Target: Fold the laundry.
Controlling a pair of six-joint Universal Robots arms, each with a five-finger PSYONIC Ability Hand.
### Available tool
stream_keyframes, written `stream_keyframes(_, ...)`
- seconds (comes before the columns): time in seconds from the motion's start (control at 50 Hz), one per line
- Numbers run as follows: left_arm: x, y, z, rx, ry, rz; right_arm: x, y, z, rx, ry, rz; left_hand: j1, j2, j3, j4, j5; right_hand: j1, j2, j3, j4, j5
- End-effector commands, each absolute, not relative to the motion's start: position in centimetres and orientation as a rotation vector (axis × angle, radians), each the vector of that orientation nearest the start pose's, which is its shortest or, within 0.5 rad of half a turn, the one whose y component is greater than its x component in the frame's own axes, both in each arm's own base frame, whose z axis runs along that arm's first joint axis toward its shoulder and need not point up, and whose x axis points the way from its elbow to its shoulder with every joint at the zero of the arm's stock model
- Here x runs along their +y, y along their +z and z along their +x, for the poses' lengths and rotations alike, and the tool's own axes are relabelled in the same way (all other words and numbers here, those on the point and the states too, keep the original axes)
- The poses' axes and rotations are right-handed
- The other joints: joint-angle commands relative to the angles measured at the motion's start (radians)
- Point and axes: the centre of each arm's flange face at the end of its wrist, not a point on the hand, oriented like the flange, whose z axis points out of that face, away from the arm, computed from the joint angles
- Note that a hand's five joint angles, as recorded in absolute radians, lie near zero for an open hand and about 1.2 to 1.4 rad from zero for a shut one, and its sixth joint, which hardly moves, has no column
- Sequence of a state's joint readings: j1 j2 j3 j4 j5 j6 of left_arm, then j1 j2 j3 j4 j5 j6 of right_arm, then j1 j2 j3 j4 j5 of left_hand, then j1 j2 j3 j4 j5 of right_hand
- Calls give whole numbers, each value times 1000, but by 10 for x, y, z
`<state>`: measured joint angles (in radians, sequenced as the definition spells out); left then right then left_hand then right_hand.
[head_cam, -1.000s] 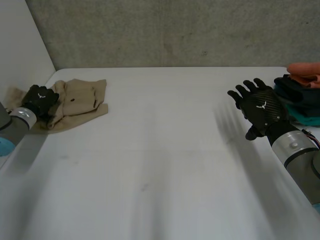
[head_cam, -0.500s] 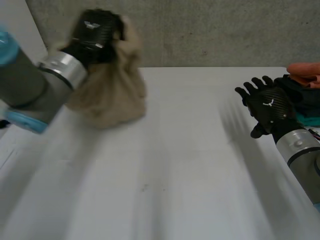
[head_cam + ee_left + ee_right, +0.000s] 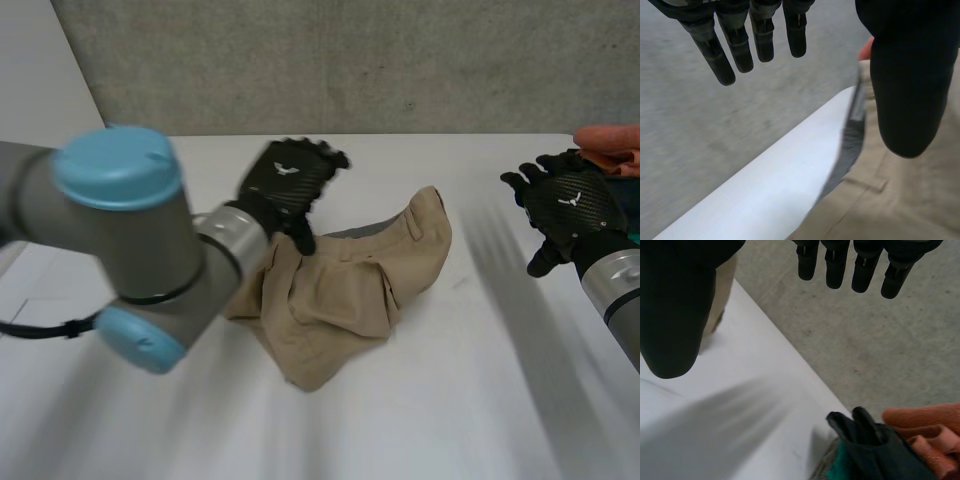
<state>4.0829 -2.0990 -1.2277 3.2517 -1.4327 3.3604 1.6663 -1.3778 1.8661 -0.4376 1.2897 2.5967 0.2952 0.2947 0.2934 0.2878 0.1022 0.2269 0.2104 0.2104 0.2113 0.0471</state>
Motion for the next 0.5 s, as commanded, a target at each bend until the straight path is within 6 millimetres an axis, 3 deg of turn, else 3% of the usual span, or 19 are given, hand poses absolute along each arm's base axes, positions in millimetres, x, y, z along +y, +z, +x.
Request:
stream_keyframes(0.02, -227, 252, -308, 2332, -2265, 1002, -288, 217, 205, 2160, -2011, -989, -14, -14, -12, -7, 4, -52, -36, -36, -37, -47)
stream_keyframes(0.2, -204, 212, -285, 2501, -2111, 922, -280, 237, 224, 2173, -1849, -1023, -11, -11, -9, -4, 7, -52, -36, -36, -37, -47)
stream_keyframes(0.32, -208, 189, -284, 2549, -2073, 895, -275, 217, 252, 2114, -1804, -1172, 0, 1, 2, 8, 19, -52, -36, -36, -37, -47)
stream_keyframes(0.5, -213, 159, -294, 2626, -1982, 919, -278, 189, 273, 1995, -1893, -1404, 15, 16, 17, 23, 34, -52, -36, -36, -37, -47)
